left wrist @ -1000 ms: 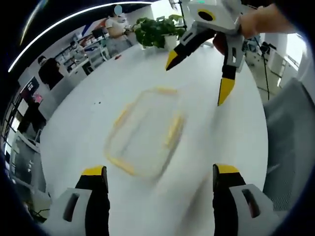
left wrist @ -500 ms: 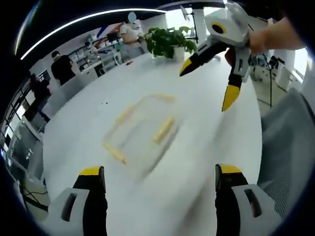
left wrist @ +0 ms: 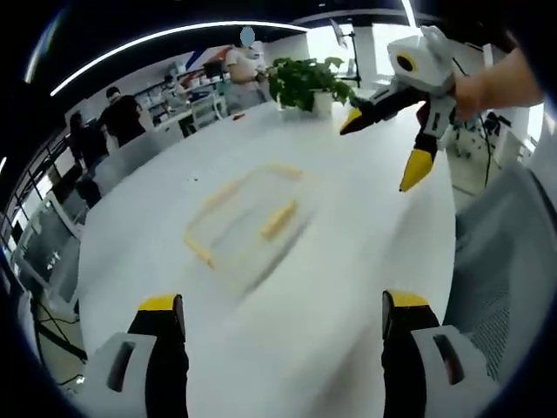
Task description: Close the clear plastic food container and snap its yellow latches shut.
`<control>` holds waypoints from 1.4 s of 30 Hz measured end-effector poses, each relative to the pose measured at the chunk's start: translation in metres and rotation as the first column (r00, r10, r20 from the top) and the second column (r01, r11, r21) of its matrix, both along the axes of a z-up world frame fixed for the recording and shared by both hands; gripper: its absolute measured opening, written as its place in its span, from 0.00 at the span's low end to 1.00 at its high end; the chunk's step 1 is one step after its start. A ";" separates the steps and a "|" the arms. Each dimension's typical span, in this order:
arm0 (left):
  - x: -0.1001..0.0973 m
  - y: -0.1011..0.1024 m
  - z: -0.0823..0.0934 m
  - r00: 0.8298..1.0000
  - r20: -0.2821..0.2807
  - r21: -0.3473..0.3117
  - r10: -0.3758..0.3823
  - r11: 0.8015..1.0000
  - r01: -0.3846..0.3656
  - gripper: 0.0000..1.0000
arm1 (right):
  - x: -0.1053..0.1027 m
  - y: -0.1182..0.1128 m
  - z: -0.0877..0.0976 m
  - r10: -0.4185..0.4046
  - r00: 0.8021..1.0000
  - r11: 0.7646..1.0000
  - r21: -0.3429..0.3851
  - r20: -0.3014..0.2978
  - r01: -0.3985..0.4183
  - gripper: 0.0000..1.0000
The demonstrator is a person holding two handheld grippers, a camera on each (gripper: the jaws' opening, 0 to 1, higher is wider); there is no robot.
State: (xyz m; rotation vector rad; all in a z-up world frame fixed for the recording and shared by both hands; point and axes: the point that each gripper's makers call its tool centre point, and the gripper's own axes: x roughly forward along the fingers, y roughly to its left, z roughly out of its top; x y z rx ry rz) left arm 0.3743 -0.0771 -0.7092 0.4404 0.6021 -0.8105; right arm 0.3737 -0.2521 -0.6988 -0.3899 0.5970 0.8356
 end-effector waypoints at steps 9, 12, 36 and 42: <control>-0.015 0.007 -0.003 1.000 0.018 -0.010 0.022 1.000 -0.022 0.94 | -0.013 -0.006 0.006 -0.068 0.997 0.997 0.051 0.040 0.066 0.82; -0.020 0.010 -0.005 0.999 0.011 -0.022 0.034 0.999 -0.034 0.94 | -0.016 -0.010 0.007 -0.092 0.995 0.994 0.065 0.044 0.089 0.82; -0.057 0.026 -0.007 0.992 -0.005 -0.123 0.126 0.984 -0.125 0.93 | -0.054 -0.029 -0.012 -0.172 0.985 0.982 0.084 0.026 0.169 0.80; -0.065 0.030 -0.010 0.991 -0.012 -0.116 0.133 0.984 -0.134 0.93 | -0.062 -0.032 -0.013 -0.192 0.981 0.977 0.100 0.026 0.188 0.79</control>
